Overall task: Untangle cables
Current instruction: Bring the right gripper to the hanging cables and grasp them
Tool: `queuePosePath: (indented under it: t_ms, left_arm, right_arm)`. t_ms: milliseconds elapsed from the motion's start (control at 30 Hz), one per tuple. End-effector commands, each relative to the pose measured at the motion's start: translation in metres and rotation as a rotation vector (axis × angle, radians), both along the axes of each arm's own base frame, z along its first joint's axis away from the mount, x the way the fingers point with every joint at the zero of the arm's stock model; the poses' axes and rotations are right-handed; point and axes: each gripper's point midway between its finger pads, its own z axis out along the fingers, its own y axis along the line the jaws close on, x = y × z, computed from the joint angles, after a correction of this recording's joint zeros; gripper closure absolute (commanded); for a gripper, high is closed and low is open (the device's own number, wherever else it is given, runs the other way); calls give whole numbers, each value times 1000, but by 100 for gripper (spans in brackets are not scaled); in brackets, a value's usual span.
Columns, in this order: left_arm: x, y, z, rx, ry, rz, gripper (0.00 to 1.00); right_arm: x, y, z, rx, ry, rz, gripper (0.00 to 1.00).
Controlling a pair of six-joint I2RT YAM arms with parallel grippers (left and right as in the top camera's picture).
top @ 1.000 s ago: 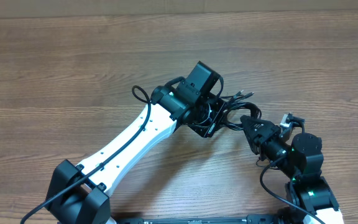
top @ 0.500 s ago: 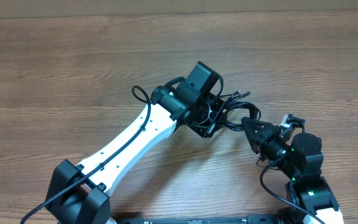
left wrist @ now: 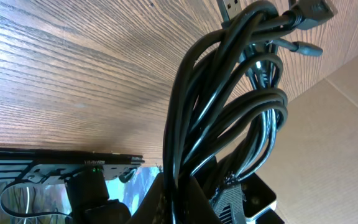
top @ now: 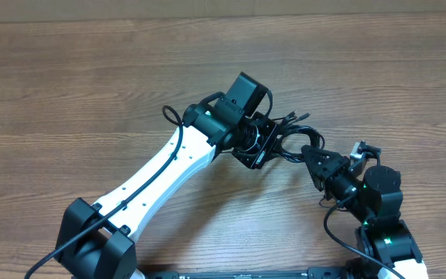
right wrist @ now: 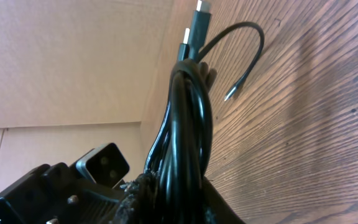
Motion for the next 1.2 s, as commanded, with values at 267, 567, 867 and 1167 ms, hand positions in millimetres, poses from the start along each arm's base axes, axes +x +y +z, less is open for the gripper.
queuePosePath:
  t_ms: [267, 567, 867, 1167]
  left_arm:
    - [-6, -9, 26, -100, -46, -95, 96]
    - [9, 1, 16, -14, -103, -33, 96]
    - [13, 3, 13, 6, -56, 56, 96]
    - [6, -2, 16, -23, 50, 126, 96]
  right_arm:
    - [2, 0, 5, -22, -20, 1, 72]
    - [1, 6, 13, 0, -45, 35, 71]
    - [2, 11, 27, 22, -104, 68, 58]
    - [1, 14, 27, 27, -104, 84, 58]
